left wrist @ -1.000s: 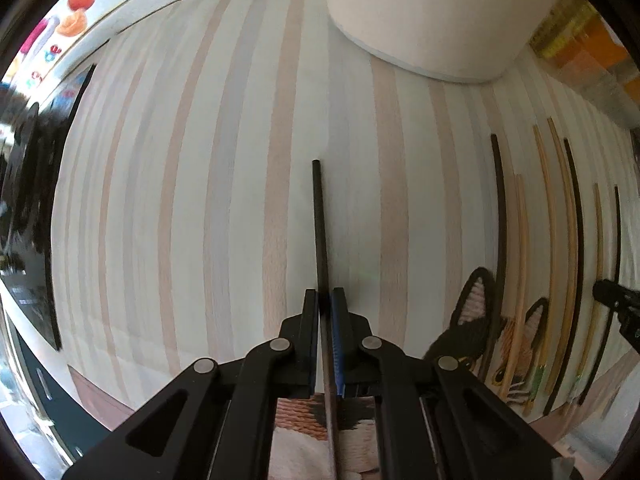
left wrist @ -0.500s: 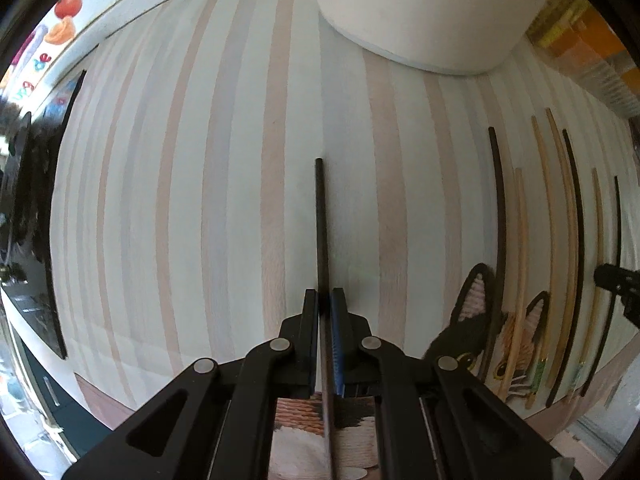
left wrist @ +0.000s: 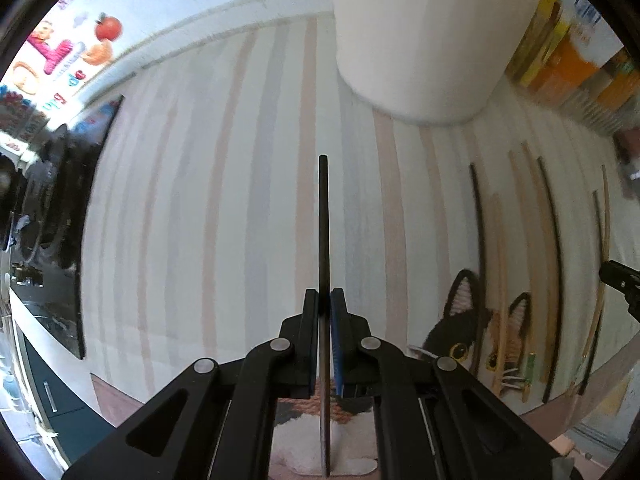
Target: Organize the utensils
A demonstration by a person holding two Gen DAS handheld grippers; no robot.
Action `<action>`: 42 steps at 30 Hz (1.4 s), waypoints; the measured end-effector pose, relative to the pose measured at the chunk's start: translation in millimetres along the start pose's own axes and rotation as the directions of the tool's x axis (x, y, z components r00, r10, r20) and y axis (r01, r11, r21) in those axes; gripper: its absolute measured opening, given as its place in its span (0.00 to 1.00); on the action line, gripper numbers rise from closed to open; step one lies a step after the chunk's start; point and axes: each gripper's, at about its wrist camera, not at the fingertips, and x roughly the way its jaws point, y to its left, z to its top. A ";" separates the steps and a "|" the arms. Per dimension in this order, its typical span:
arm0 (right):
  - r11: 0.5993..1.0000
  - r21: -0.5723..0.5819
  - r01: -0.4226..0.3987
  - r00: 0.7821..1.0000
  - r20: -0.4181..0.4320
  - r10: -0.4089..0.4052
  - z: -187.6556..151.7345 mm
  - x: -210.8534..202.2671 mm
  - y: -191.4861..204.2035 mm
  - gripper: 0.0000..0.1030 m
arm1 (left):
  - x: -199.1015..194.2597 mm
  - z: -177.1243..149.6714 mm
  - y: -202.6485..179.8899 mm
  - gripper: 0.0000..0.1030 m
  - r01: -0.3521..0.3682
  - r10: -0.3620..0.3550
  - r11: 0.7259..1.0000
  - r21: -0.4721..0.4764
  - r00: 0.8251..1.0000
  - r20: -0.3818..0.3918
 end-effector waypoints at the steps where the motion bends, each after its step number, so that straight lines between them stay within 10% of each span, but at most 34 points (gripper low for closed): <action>1: 1.000 0.001 0.010 1.000 0.029 -0.011 -0.8 -6.2 0.8 0.07 | -7.1 -2.9 3.5 0.03 0.006 -0.005 1.000 -0.004 1.000 0.016; 7: 1.000 -0.007 -0.023 0.983 0.180 0.024 1.8 -60.9 10.2 0.06 | -81.3 1.6 14.8 0.03 0.059 -0.049 0.997 -0.050 0.982 0.183; 12: 0.995 -0.014 -0.097 0.950 0.297 0.097 9.1 -115.4 15.3 0.06 | -156.4 27.4 27.9 0.03 0.160 -0.124 0.984 -0.079 0.931 0.342; 21: 0.969 -0.079 -0.232 0.811 0.535 0.238 63.0 -246.3 33.0 0.06 | -275.4 92.5 38.2 0.02 0.299 -0.245 0.954 0.001 0.781 0.575; 25: 0.963 -0.090 -0.255 0.744 0.618 0.254 101.0 -287.8 35.3 0.06 | -292.8 125.1 34.0 0.01 0.288 -0.239 0.957 0.024 0.744 0.624; 31: 0.958 -0.103 -0.266 0.696 0.667 0.265 146.2 -310.1 52.0 0.06 | -291.2 169.6 20.8 0.00 0.271 -0.232 0.962 0.034 0.743 0.628; 38: 0.952 -0.110 -0.287 0.685 0.671 0.284 186.4 -294.0 71.2 0.06 | -259.7 180.6 28.6 0.02 0.268 -0.211 0.963 -0.011 0.781 0.588; 42: 0.947 -0.119 -0.299 0.699 0.648 0.302 183.9 -279.3 70.4 0.06 | -230.7 152.3 47.0 0.11 0.187 -0.127 0.981 -0.062 0.842 0.524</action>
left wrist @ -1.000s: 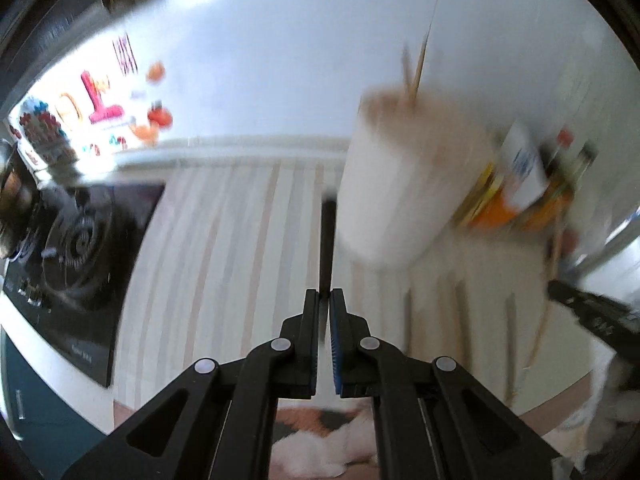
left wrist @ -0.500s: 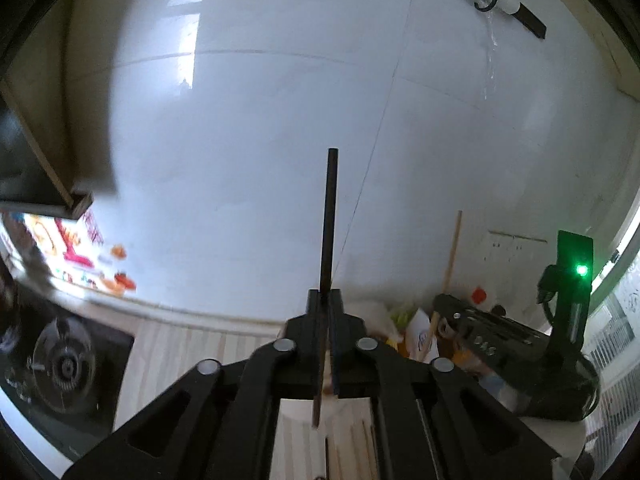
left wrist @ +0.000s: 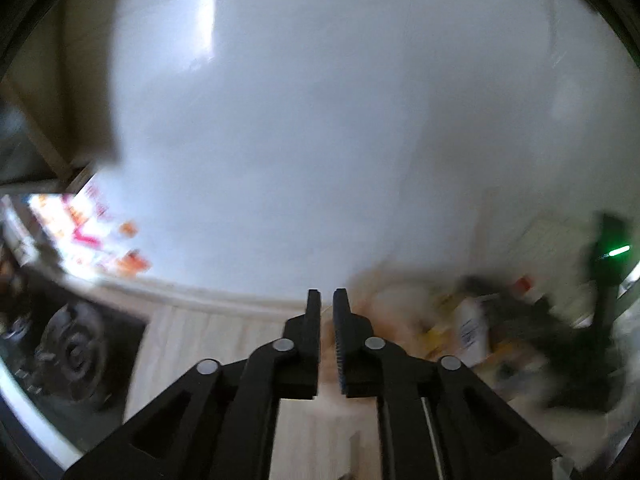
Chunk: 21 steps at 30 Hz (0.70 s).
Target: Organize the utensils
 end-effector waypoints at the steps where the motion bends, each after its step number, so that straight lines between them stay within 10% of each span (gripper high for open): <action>1: 1.000 0.000 0.005 1.000 -0.026 -0.005 -7.6 -4.2 -3.7 0.06 | 1.9 -12.8 7.1 0.20 -0.018 0.018 1.000 0.007 1.000 -0.015; 4: 1.000 0.003 0.027 0.994 -0.102 -0.027 -39.4 -17.5 -22.5 0.07 | 17.6 -66.8 42.1 0.54 -0.099 0.102 0.994 0.037 0.988 -0.114; 12: 0.993 0.079 0.091 0.897 -0.440 -0.047 -182.8 12.2 -55.2 0.07 | 105.7 -173.9 141.0 0.52 -0.186 0.174 0.982 0.017 0.877 -0.448; 21: 0.979 0.095 0.181 0.772 -0.630 -0.082 -285.0 110.3 -32.6 0.07 | 207.0 -207.0 169.5 0.52 -0.143 0.204 0.978 0.150 0.788 -0.581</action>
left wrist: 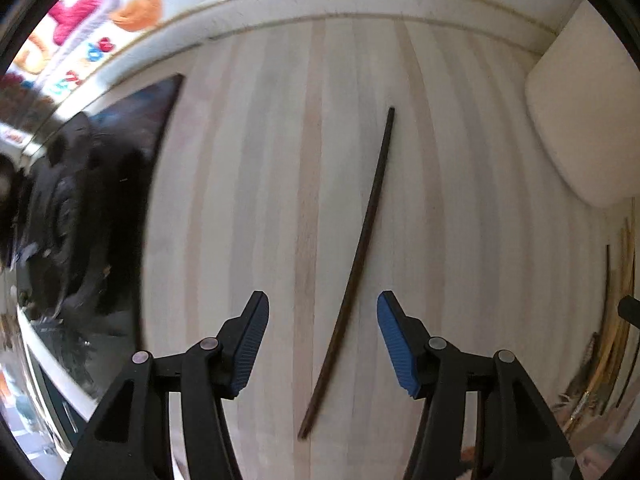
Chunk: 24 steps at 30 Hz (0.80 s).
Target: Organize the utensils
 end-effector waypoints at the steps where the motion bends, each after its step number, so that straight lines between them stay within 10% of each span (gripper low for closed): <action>1: 1.000 0.000 0.011 1.000 -0.005 -0.011 -1.5 7.7 4.0 0.07 | 5.5 1.7 -1.0 0.48 0.000 0.000 1.000 0.009 1.000 -0.007; 6: 0.999 0.009 0.037 0.999 -0.028 -0.037 3.5 24.6 22.6 0.07 | 8.1 10.8 1.8 0.05 0.044 -0.044 0.999 -0.001 0.999 0.000; 17: 0.994 -0.102 0.036 0.997 -0.061 -0.043 -14.1 10.9 57.5 0.07 | -4.8 -95.1 -16.9 0.04 0.183 -0.220 0.939 -0.292 0.971 -0.098; 24: 0.972 -0.231 0.045 0.981 -0.172 -0.086 -33.5 36.5 81.2 0.07 | -6.0 -104.0 -37.6 0.08 0.167 -0.190 0.964 -0.207 0.977 -0.097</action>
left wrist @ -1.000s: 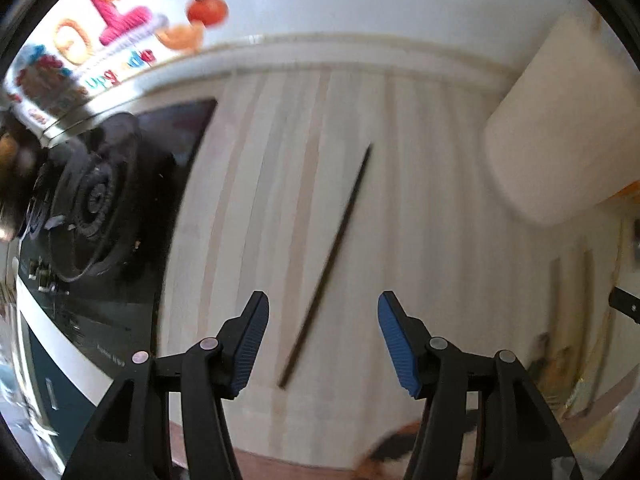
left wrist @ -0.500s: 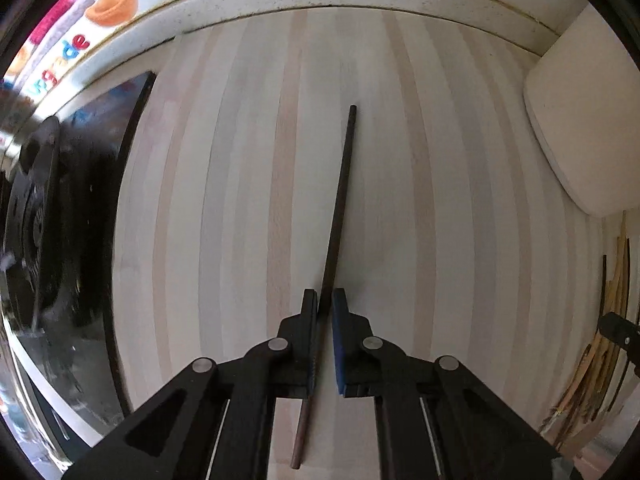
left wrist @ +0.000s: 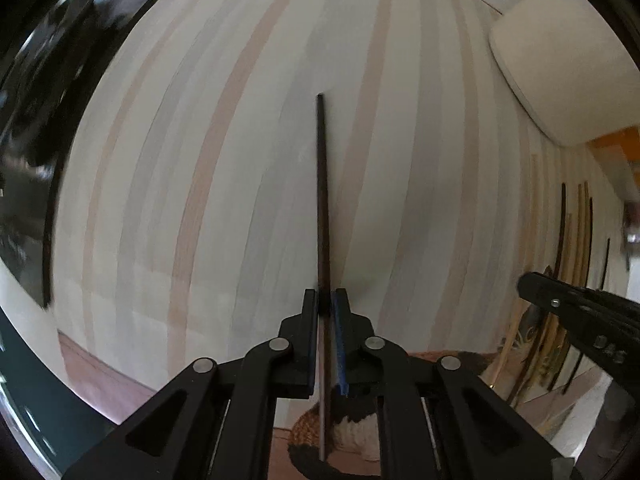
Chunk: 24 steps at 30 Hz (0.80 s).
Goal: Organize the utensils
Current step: 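Lower the black chopstick into the holder while the right tool inserts its wooden chopstick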
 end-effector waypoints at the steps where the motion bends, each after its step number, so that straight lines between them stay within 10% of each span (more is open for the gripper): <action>1: 1.000 0.002 0.006 1.000 -0.014 -0.006 1.2 5.7 0.3 0.07 | 0.4 2.4 -3.6 0.08 -0.014 0.014 1.000 0.022 1.000 0.005; 12: 0.990 -0.056 0.133 0.991 -0.009 -0.133 3.7 17.5 23.1 0.07 | 1.6 9.9 -28.7 0.03 -0.103 0.095 0.989 0.107 0.992 0.079; 24: 0.994 -0.094 0.055 0.986 0.165 -0.039 -30.3 -59.1 29.3 0.07 | -95.9 -30.8 -30.9 0.03 -0.027 0.003 0.996 0.082 0.960 0.279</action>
